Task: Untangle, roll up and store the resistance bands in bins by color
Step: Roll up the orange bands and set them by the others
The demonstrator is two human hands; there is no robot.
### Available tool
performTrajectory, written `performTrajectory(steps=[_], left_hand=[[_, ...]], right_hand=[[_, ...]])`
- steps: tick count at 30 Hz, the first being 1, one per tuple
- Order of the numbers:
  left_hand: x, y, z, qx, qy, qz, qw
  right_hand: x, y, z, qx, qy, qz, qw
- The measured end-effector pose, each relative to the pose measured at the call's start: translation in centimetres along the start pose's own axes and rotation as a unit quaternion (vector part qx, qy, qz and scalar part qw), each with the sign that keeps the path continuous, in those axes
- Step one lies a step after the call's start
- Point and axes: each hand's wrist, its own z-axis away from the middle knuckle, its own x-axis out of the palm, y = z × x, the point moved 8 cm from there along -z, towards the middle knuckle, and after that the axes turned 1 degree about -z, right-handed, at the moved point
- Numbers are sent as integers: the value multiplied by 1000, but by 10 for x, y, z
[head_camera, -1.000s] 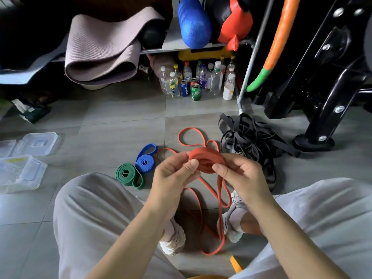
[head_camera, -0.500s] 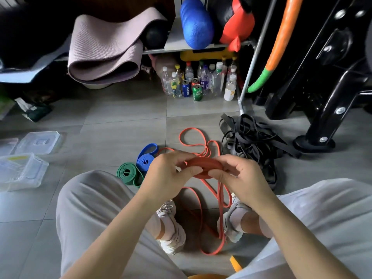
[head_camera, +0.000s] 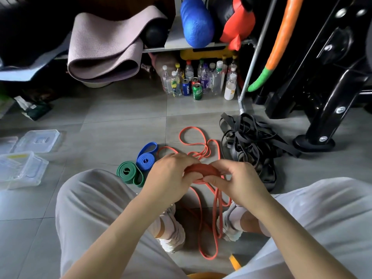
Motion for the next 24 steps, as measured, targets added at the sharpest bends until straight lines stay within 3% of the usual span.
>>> performTrajectory(steps=[3,7,9,12,13,14,15,18,20,22,24], left_hand=[[0,-19,2,-88,27,127,988],[0,-35,5,-137,76,317,936],[8,-35,8,-166,71,417,891],[30,-26,16,-225,44,578,784],[35,-26,18,-238,40,599,764],[38,-28,18,-247,34,595,764],[38,-30,18,-246,27,567,785],[19,-32,10,-152,18,353,923],[8,-21,4,-78,-6,169,982],[2,-8,-3,-18,-38,47,998],[2,-1,-9,9,-73,-4,997]], right_hand=[[-3,10,2,38,24,-53,998],[-1,23,6,81,44,-112,989],[2,21,5,87,52,-180,978],[4,12,3,70,59,-240,967],[4,12,3,66,61,-247,965],[3,12,3,66,60,-245,965],[3,14,3,69,56,-238,967],[4,20,4,88,15,-189,978],[6,17,2,69,-25,-118,990],[6,8,0,41,-51,-45,997],[1,2,-3,25,-51,-4,998]])
